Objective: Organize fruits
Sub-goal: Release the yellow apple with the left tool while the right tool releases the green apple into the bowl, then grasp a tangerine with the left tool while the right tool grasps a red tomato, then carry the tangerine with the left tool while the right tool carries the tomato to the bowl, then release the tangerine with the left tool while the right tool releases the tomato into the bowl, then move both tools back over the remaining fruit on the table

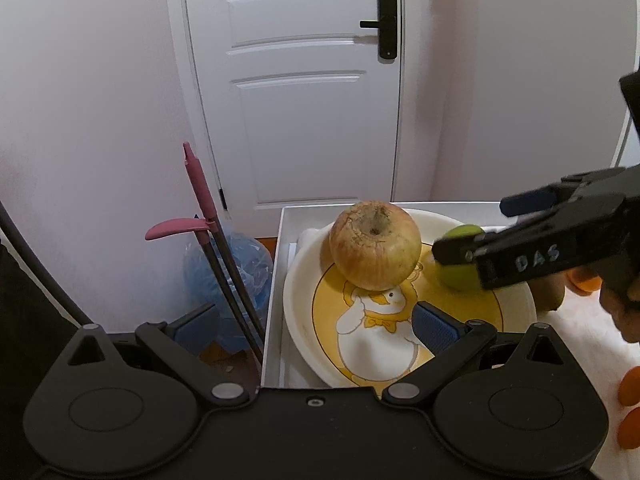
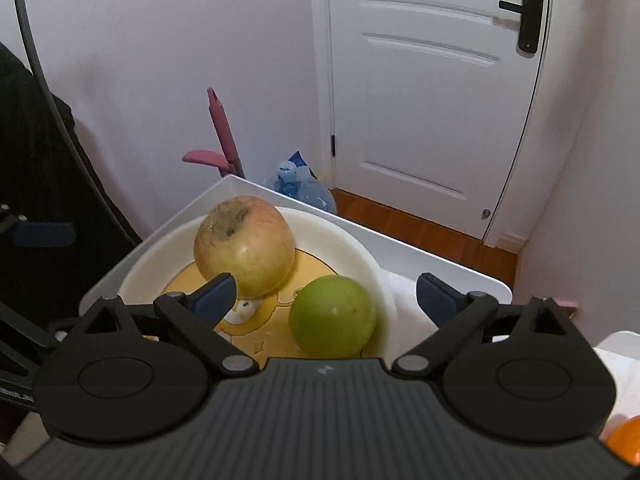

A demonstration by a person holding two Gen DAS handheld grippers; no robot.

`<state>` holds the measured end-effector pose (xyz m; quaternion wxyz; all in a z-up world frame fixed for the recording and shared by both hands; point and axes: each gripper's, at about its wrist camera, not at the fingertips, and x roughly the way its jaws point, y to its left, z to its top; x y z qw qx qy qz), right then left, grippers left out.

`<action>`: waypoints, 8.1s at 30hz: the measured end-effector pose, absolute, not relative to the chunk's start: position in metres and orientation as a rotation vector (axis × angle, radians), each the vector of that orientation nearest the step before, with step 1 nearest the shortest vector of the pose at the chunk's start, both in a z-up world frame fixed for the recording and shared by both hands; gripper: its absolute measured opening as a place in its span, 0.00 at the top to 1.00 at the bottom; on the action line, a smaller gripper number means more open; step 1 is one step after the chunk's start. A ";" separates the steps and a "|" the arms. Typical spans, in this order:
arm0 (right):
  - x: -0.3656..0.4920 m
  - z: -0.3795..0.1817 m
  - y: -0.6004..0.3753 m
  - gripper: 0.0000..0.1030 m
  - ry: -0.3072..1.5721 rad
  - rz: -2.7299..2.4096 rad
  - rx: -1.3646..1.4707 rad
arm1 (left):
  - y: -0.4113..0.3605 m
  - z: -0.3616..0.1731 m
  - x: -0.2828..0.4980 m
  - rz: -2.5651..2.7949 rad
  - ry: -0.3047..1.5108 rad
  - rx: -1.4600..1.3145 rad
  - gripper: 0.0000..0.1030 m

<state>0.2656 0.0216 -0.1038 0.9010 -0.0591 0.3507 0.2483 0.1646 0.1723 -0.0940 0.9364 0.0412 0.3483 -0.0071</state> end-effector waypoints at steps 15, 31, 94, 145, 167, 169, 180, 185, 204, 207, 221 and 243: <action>0.231 -0.069 -0.002 0.00 0.714 0.448 -0.044 | 0.166 -0.075 0.155 -0.018 0.682 0.079 0.00; 0.165 -0.022 -0.103 0.00 0.665 0.316 -0.010 | 0.138 -0.034 0.119 -0.027 0.610 0.060 0.00; 0.109 -0.162 -0.244 0.24 0.743 0.460 -0.112 | -0.072 -0.155 0.031 0.001 0.704 0.005 0.59; 0.126 -0.054 -0.105 0.51 0.720 0.519 -0.059 | 0.067 -0.045 0.057 0.088 0.625 0.023 0.59; 0.185 -0.089 -0.016 0.51 0.809 0.386 -0.047 | 0.153 -0.097 0.187 -0.044 0.767 0.132 0.59; 0.188 -0.091 -0.014 0.51 0.816 0.379 -0.042 | 0.154 -0.104 0.195 -0.056 0.787 0.144 0.59; 0.197 -0.091 -0.021 0.51 0.824 0.342 -0.003 | 0.146 -0.123 0.204 -0.089 0.816 0.201 0.51; 0.200 -0.087 -0.025 0.51 0.817 0.348 0.001 | 0.145 -0.115 0.195 -0.088 0.781 0.208 0.21; 0.227 -0.099 -0.006 0.51 0.847 0.482 -0.111 | 0.148 -0.098 0.147 -0.037 0.759 0.111 0.06; 0.230 -0.107 0.004 0.51 0.857 0.508 -0.146 | 0.150 -0.100 0.142 -0.034 0.761 0.094 0.06; 0.227 -0.114 0.020 0.13 0.820 0.537 -0.205 | 0.152 -0.105 0.136 -0.028 0.770 0.074 0.06; 0.190 -0.067 -0.020 0.00 0.782 0.406 -0.038 | 0.140 -0.081 0.119 -0.042 0.704 0.078 0.01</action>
